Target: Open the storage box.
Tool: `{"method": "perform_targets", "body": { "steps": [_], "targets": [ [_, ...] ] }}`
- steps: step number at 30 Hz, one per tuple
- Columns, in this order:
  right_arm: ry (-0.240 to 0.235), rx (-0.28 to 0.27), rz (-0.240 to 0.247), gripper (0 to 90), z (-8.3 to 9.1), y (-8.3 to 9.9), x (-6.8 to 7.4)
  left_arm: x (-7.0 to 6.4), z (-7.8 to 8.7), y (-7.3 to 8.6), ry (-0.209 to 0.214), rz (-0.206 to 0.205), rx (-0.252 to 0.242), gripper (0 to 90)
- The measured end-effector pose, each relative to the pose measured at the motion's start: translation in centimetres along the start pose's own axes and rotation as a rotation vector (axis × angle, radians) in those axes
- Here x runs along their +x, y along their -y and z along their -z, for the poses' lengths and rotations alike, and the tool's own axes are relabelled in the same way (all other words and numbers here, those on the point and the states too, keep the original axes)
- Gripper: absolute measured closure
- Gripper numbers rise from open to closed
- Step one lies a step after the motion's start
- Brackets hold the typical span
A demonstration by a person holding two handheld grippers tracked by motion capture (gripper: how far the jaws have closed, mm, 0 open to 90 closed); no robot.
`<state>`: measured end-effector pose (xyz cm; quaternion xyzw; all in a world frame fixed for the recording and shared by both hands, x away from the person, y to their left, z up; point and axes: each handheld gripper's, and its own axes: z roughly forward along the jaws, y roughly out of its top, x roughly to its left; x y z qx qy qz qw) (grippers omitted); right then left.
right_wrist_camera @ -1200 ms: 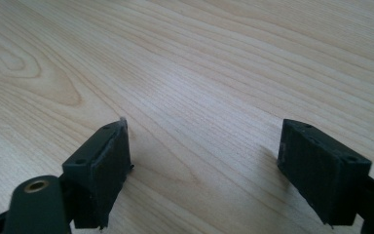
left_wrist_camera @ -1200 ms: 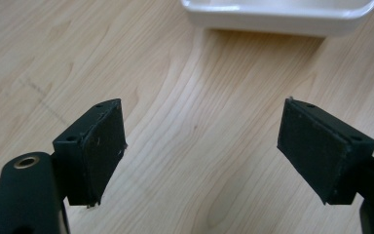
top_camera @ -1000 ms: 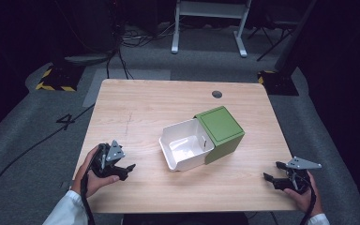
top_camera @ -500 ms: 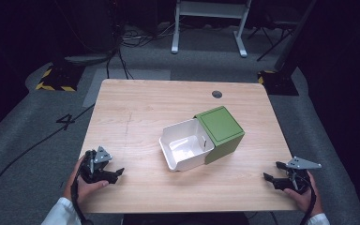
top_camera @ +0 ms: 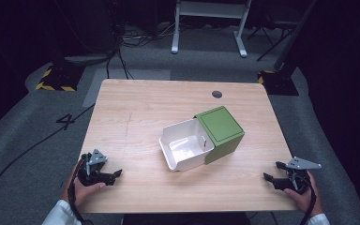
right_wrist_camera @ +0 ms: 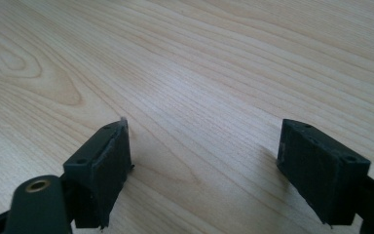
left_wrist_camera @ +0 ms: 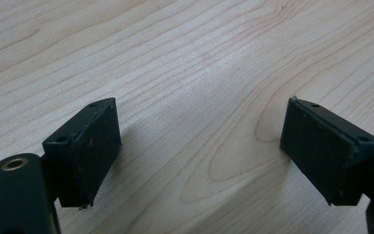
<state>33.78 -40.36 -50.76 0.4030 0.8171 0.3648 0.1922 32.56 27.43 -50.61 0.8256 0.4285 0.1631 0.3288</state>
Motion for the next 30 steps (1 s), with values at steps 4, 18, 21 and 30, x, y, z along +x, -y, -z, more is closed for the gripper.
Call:
{"method": "perform_targets", "body": {
  "steps": [4, 18, 21, 30],
  "targets": [
    [-0.002, 0.000, -0.001, 19.9, -0.01, 0.00, -0.01, -0.01, 0.01, 0.22, -0.003, -0.002, -0.015, 14.6],
    [0.002, 0.000, -0.002, 19.3, -0.02, 0.00, -0.01, -0.04, -0.01, 0.22, -0.008, 0.002, -0.017, 14.7],
    [0.001, 0.000, -0.002, 19.4, -0.02, 0.00, -0.01, -0.03, 0.00, 0.21, -0.008, 0.001, -0.016, 14.7],
    [-0.001, 0.001, -0.003, 19.4, -0.02, -0.01, -0.03, -0.04, 0.00, 0.21, -0.008, 0.002, -0.015, 14.7]
  ]
}}
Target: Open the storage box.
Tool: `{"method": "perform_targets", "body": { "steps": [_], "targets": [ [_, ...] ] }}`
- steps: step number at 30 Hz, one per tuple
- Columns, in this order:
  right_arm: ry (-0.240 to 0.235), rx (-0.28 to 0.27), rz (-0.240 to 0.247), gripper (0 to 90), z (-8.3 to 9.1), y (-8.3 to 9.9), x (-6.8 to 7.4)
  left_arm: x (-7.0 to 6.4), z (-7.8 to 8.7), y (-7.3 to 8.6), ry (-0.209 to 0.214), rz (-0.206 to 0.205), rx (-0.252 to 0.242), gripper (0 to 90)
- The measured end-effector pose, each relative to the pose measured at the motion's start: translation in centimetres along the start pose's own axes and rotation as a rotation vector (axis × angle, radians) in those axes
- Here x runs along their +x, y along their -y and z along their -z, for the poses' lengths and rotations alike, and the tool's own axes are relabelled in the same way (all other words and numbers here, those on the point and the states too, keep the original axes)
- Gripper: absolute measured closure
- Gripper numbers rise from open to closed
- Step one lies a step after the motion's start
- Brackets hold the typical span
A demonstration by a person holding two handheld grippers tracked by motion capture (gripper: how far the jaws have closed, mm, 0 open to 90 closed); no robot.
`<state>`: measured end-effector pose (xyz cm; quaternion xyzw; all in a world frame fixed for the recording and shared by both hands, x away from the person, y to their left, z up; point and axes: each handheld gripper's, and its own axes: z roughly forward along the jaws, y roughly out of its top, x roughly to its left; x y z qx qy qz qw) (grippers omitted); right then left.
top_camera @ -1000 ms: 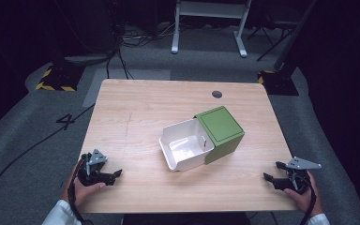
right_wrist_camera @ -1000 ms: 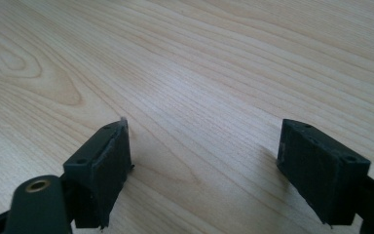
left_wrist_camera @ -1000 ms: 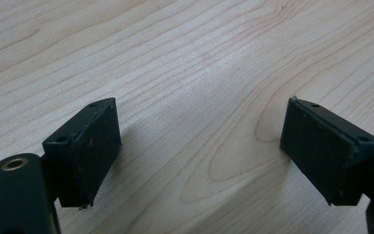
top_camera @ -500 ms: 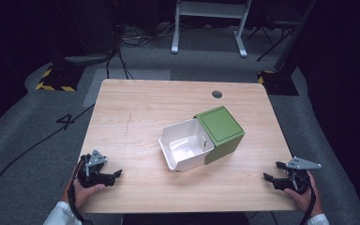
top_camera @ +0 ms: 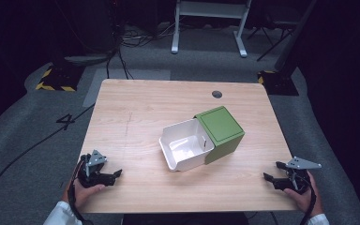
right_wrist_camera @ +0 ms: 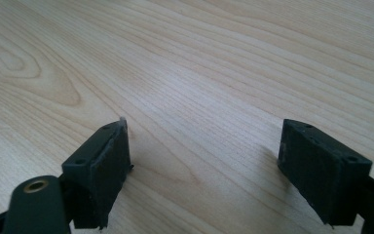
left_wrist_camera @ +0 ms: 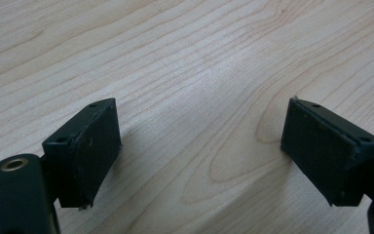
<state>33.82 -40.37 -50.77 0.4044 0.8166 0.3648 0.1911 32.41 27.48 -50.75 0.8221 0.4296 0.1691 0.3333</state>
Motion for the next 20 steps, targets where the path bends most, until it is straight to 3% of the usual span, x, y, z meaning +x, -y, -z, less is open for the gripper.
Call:
{"method": "perform_targets", "body": {
  "steps": [20],
  "targets": [
    [-0.001, 0.000, 0.001, 19.6, 0.01, 0.00, 0.00, 0.01, -0.06, -0.05, -0.003, 0.004, -0.003, 14.8]
  ]
}}
